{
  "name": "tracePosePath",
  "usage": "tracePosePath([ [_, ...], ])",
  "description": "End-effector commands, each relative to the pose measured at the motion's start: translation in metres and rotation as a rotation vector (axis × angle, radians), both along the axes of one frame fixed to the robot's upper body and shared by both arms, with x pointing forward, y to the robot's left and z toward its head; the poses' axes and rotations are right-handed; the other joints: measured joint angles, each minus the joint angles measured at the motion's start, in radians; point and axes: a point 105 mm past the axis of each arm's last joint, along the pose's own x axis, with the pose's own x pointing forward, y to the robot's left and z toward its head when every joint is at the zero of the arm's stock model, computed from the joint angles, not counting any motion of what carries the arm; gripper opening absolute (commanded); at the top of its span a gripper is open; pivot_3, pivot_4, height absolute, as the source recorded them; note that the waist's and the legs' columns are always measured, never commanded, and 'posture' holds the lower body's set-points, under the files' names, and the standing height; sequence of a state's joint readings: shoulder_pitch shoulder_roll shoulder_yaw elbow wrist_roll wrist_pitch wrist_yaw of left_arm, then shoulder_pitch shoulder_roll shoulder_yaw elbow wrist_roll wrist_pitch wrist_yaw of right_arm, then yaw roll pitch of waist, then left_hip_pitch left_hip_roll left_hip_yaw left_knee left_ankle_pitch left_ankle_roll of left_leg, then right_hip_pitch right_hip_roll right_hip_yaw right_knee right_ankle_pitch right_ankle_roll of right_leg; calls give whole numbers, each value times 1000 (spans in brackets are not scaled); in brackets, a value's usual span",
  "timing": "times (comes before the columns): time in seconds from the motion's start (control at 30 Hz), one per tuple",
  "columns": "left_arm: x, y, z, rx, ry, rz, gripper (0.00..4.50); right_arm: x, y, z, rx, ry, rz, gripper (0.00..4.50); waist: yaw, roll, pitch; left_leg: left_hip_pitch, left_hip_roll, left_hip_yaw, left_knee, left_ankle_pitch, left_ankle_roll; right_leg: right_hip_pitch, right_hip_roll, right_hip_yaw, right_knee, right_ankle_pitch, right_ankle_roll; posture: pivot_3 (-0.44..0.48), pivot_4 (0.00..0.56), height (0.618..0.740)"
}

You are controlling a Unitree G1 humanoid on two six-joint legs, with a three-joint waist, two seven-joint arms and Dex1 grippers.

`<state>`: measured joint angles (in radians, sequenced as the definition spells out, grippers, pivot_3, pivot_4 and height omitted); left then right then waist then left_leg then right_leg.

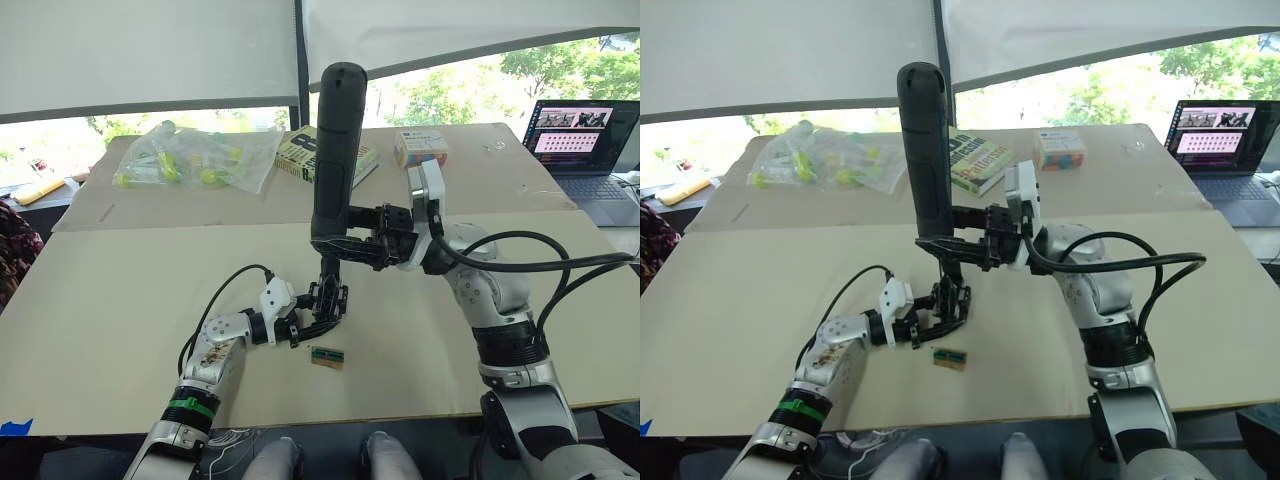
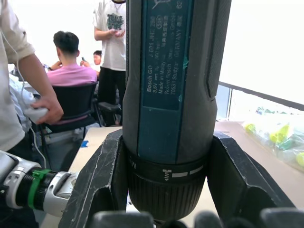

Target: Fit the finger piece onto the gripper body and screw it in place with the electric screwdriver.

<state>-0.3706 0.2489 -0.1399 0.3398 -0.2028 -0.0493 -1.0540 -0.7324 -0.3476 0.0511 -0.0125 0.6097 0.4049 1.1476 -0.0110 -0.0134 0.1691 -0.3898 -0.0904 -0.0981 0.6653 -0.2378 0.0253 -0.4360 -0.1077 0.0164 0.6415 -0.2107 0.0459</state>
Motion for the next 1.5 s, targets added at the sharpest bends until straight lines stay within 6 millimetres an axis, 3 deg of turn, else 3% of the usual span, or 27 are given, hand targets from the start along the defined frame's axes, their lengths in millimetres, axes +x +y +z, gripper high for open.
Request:
tracePosePath([
  [0.03,-8,-4,-21,12,76,-7,2325,-11,-1,15,32,-53,26,1924,1,0,0,0,0,0,0,0,0,0,0,0,0,0,0,0,150,740],
  [1.5,-2,-3,-23,19,76,8,2325,-2,8,-9,-49,-8,-8,1924,6,0,-1,11,0,0,0,0,0,12,0,-1,-2,0,1,0,150,740],
])
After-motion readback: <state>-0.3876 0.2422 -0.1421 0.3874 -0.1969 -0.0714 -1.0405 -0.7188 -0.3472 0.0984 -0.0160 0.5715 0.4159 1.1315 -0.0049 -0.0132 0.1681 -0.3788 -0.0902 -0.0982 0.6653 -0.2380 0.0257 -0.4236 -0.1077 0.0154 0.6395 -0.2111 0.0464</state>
